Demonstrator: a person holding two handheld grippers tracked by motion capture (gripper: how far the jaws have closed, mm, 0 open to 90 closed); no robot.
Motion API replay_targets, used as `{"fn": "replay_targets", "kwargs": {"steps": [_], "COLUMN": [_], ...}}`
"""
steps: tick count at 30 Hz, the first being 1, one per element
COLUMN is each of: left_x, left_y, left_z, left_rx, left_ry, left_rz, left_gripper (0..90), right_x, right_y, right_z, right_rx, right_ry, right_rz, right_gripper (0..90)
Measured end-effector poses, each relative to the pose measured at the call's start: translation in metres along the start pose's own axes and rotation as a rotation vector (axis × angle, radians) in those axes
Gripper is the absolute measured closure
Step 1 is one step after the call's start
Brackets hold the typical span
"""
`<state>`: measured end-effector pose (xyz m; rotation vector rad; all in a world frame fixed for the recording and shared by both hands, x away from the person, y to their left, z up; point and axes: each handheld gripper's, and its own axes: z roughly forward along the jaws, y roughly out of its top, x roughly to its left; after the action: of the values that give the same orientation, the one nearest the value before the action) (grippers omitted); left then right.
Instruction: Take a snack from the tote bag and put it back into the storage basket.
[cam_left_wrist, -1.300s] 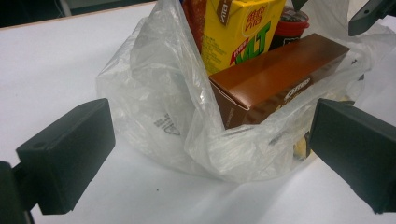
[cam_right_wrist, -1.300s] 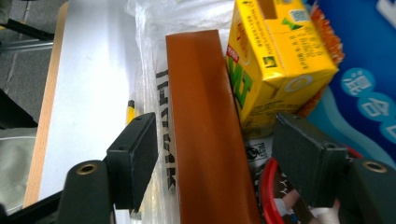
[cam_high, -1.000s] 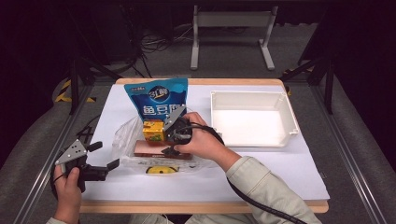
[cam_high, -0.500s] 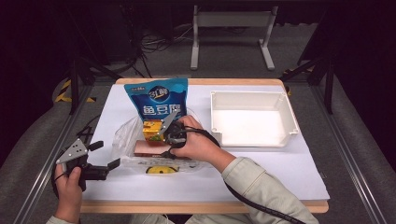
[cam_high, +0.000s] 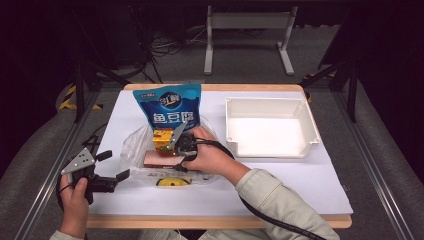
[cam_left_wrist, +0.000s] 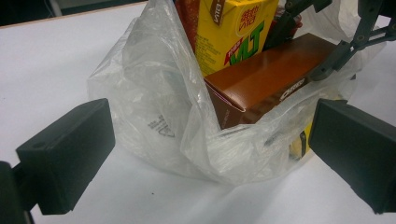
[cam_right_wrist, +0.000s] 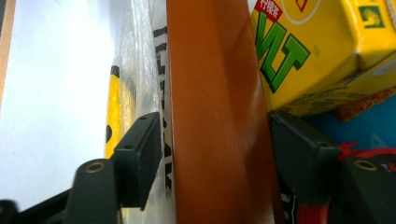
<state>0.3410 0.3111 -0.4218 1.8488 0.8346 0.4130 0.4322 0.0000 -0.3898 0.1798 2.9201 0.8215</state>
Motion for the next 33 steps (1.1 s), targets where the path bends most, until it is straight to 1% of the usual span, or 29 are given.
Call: {"fn": "replay_targets", "kwargs": {"steps": [2,4,6,8,11,15,16,19,20,22,26,27,30,33], "left_x": [0.000,0.000,-0.001,-0.001,0.000,0.000,0.000,0.000,0.000,0.000,0.001,0.001,0.001,0.002], "left_y": [0.000,0.000,-0.001,-0.001,-0.001,-0.001,-0.001,-0.001,-0.001,-0.001,-0.001,-0.001,-0.001,-0.001], "left_z": [0.000,0.000,-0.001,-0.002,-0.002,-0.002,-0.002,-0.001,-0.001,-0.001,-0.001,-0.001,-0.002,-0.002], "left_rx": [0.003,0.004,0.003,0.003,0.002,0.000,0.001,0.000,-0.001,0.005,0.003,0.001,0.000,-0.004], "left_ry": [-0.001,-0.001,0.000,0.001,0.002,0.002,0.001,0.001,0.001,0.001,-0.001,0.000,0.001,0.003], "left_rz": [0.002,-0.001,-0.007,-0.009,-0.005,-0.007,-0.008,-0.007,-0.008,-0.007,-0.009,-0.011,-0.014,-0.016], "left_gripper": [0.9,0.9,0.9,0.9,0.9,0.9,0.9,0.9,0.9,0.9,0.9,0.9,0.9,0.9], "right_x": [0.000,0.000,0.001,0.002,0.005,0.005,0.006,0.006,0.007,0.007,0.007,0.007,0.009,0.010], "right_y": [0.001,0.001,0.003,0.004,0.006,0.007,0.007,0.006,0.006,0.005,0.004,0.004,0.004,0.005], "right_z": [0.001,0.005,0.007,0.008,0.011,0.013,0.014,0.018,0.019,0.020,0.019,0.018,0.017,0.011], "right_rx": [0.011,0.034,0.060,0.063,0.098,0.104,0.114,0.119,0.127,0.121,0.115,0.108,0.095,0.064], "right_ry": [0.004,0.004,-0.012,-0.009,-0.009,-0.009,-0.010,-0.014,-0.016,-0.023,-0.026,-0.025,-0.054,-0.058], "right_rz": [0.001,0.005,-0.022,-0.025,-0.046,-0.053,-0.047,-0.055,-0.050,-0.059,-0.057,-0.061,-0.087,-0.082], "right_gripper": [37.2,37.2,38.2,38.6,38.6,38.0,37.5,37.2,37.8,39.8,42.1,42.5,42.5,42.5]}}
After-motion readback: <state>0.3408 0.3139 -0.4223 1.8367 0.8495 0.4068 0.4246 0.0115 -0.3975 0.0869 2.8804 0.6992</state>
